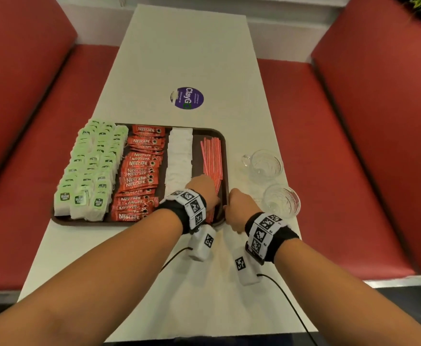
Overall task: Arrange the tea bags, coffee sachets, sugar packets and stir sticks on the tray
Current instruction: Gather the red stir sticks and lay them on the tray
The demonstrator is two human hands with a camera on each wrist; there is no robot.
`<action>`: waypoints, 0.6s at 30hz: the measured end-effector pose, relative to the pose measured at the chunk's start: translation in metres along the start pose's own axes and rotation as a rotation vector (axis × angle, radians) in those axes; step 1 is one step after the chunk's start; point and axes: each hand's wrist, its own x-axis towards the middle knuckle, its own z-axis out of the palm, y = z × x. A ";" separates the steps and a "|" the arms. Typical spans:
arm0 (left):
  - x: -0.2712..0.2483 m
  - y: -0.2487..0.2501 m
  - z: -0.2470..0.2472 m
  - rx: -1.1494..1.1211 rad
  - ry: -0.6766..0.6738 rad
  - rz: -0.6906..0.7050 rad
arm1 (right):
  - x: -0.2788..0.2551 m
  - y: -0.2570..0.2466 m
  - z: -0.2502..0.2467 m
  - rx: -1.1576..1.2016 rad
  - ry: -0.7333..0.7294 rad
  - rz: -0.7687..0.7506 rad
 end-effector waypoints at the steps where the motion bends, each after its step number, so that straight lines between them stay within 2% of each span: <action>1: 0.003 0.001 0.001 -0.031 0.013 -0.032 | 0.000 0.000 0.000 0.013 -0.007 0.004; 5: 0.005 0.004 0.001 -0.087 0.075 -0.012 | -0.004 0.001 0.000 0.114 -0.031 0.019; 9: -0.003 0.005 -0.004 0.039 0.087 0.022 | -0.007 0.001 -0.003 0.188 -0.043 0.019; 12: -0.010 -0.001 -0.009 0.171 0.048 0.082 | -0.007 0.001 -0.004 0.205 -0.057 0.021; 15: -0.020 -0.006 -0.009 0.242 -0.048 0.084 | -0.008 0.000 -0.003 0.216 -0.058 0.022; 18: -0.024 -0.009 -0.001 0.215 -0.024 0.091 | -0.009 -0.001 -0.003 0.215 -0.051 0.025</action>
